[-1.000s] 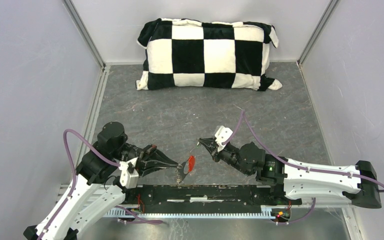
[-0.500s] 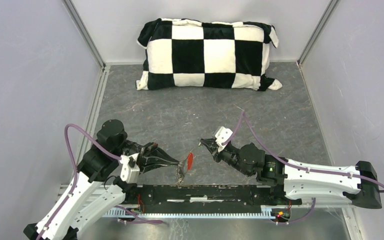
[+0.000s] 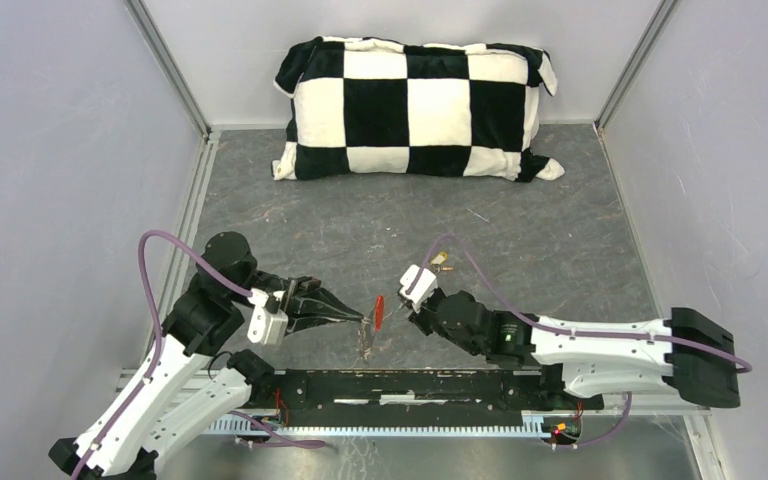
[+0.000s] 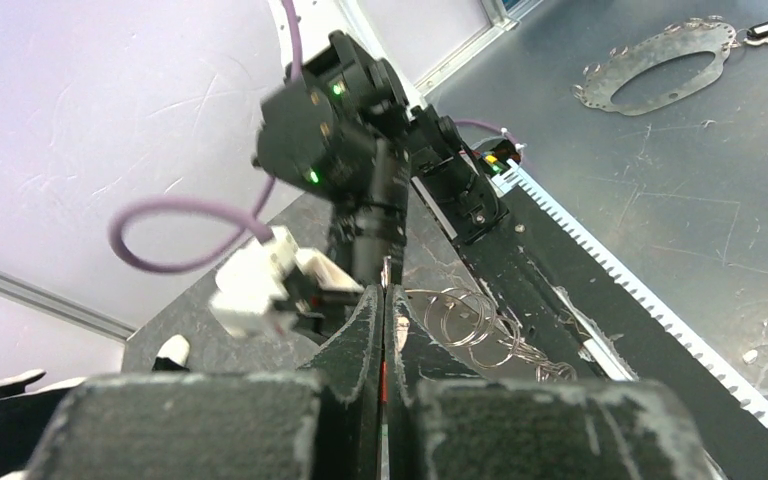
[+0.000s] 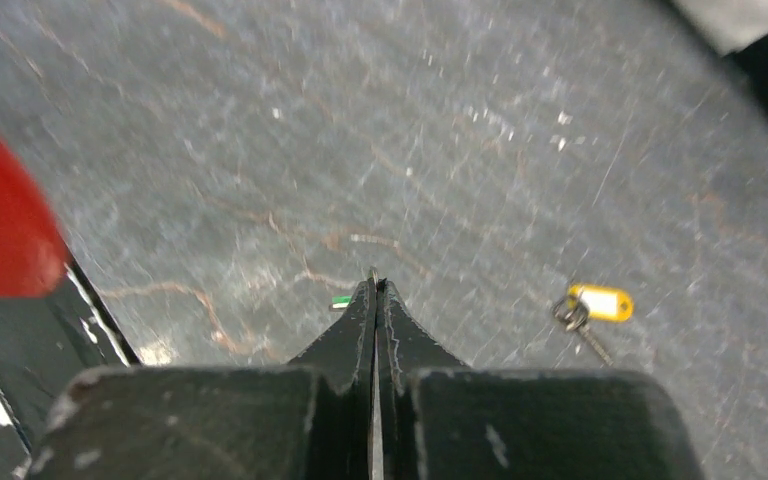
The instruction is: Put the keys on the keyring
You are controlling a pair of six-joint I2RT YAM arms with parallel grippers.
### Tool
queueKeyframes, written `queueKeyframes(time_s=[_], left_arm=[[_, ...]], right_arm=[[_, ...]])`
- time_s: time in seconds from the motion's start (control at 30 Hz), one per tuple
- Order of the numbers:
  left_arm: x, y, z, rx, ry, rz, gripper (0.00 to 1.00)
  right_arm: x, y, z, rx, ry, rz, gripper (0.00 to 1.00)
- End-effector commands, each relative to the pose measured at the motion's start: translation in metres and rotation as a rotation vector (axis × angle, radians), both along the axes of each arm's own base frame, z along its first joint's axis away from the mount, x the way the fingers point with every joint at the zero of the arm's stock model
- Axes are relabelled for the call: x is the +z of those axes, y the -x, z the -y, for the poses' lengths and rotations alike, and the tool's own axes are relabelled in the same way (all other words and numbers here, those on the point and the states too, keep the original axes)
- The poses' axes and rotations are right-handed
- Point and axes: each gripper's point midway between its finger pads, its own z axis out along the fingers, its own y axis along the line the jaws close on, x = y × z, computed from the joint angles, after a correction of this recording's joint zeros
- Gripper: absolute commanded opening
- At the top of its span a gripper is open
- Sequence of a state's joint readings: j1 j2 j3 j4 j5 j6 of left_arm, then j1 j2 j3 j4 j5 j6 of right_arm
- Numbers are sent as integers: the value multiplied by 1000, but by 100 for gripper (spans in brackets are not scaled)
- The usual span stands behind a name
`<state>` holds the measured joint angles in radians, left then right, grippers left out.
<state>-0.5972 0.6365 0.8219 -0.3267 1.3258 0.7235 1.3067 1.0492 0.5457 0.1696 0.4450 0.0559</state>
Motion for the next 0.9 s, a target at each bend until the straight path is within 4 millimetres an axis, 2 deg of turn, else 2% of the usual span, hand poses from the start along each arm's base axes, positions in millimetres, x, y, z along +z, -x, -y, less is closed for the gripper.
queueKeyframes(time_s=[0.0, 0.1, 0.3, 0.4, 0.53, 0.7, 0.87], left_arm=[[27, 4, 0, -10, 42, 17, 2], [30, 4, 0, -11, 40, 9, 2], [30, 8, -3, -20, 59, 50, 2], [28, 8, -3, -19, 72, 83, 2], [21, 11, -5, -32, 86, 166, 2], [10, 11, -7, -40, 114, 297, 2], [7, 6, -8, -16, 147, 434, 2]], right_arm=[[-32, 1, -7, 8, -6, -96, 0], [-50, 3, -10, 23, -7, -142, 2], [-55, 5, -12, 42, -31, -148, 2], [-49, 4, -12, 43, -43, -141, 0], [-28, 4, -10, 55, -92, -97, 0], [-37, 2, -3, 34, -55, -106, 0], [-24, 2, -3, 39, -91, -84, 0]])
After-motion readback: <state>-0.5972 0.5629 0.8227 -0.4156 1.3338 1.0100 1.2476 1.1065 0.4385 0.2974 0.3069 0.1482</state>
